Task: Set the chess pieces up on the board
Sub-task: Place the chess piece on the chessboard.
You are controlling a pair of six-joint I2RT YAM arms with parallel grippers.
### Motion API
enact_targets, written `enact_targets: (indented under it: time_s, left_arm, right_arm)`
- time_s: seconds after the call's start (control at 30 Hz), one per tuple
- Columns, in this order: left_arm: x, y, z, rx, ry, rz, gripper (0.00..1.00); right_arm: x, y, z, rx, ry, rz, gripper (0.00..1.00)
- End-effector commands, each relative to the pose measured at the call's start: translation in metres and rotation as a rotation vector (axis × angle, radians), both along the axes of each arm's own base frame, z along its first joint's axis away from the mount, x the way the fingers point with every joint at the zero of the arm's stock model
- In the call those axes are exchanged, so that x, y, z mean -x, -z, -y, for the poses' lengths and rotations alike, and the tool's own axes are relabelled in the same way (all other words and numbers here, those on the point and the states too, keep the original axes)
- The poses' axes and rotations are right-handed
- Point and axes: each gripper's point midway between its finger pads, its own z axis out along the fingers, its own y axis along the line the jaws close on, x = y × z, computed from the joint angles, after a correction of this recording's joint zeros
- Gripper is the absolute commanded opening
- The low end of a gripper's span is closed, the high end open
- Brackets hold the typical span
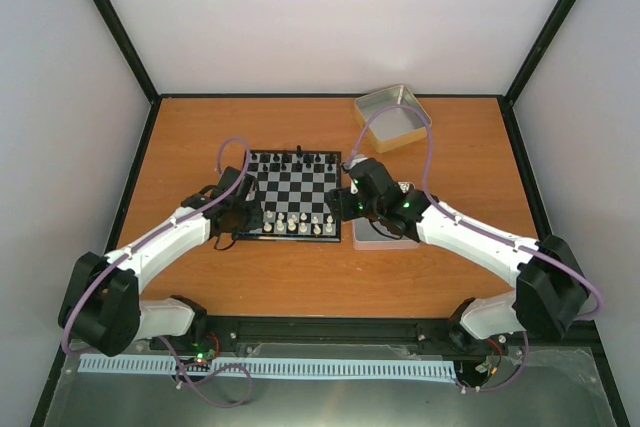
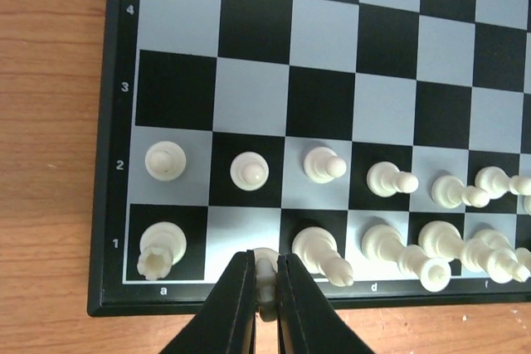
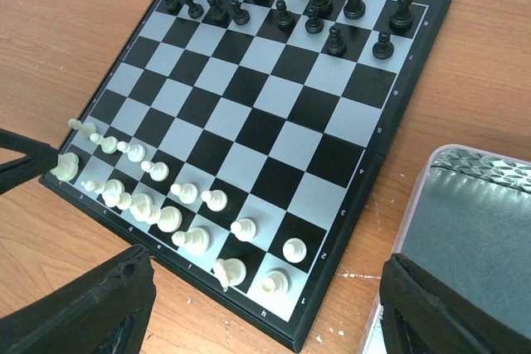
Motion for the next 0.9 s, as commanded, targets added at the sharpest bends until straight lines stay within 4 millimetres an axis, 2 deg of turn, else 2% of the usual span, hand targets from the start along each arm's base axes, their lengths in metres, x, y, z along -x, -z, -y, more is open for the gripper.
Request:
enact_targets:
  time_s: [0.0,0.4,0.63,0.87]
  left_arm:
    - [-0.011,-0.003,-0.001,-0.021,-0.009,0.051,0.01]
    - [-0.012,0.016,-0.001,-0.044,-0.018,-0.001,0.01]
    - [-0.012,0.022,-0.002,-0.061,-0.02,-0.028,0.06]
    - [-0.01,0.019,-0.001,-0.056,-0.003,-0.035,0.22]
  right_arm:
    - [0.0,-0.006,0.009,-0.006,0.034,0.022,0.74]
    - [0.002,-0.005,0.012,-0.007,0.04,0.02,0.74]
    - [0.003,-0.005,0.012,-0.008,0.042,0.017,0.74]
    - [0.003,-0.006,0.013,-0.009,0.045,0.018,0.74]
